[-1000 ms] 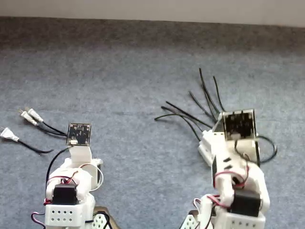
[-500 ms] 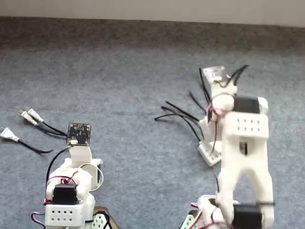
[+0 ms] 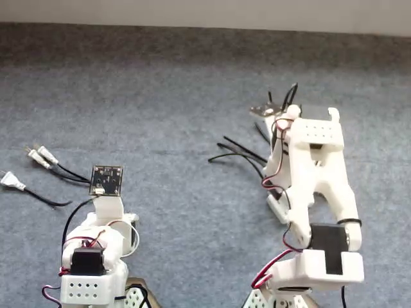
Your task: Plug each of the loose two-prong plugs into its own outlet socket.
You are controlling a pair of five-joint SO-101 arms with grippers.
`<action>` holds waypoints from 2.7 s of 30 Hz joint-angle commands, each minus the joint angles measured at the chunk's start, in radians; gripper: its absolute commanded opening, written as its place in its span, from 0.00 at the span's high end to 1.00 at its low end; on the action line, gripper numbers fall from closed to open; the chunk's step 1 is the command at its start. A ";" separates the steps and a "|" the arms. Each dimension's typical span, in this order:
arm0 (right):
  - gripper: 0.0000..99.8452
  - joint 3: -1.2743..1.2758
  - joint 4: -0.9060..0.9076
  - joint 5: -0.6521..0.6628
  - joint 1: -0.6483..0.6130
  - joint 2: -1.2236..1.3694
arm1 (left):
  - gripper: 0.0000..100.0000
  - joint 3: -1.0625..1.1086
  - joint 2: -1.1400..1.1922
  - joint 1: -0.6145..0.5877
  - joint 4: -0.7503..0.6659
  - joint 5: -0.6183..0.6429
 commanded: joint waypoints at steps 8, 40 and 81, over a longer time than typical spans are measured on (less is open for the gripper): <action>0.80 -0.059 0.004 0.104 -0.005 0.038 | 0.89 0.018 -0.005 0.008 0.003 0.005; 0.73 -0.015 -0.067 0.276 0.022 0.015 | 0.89 0.018 -0.005 0.008 0.003 0.005; 0.87 -0.366 0.082 -0.531 -0.312 0.165 | 0.89 0.018 -0.005 0.008 0.003 0.005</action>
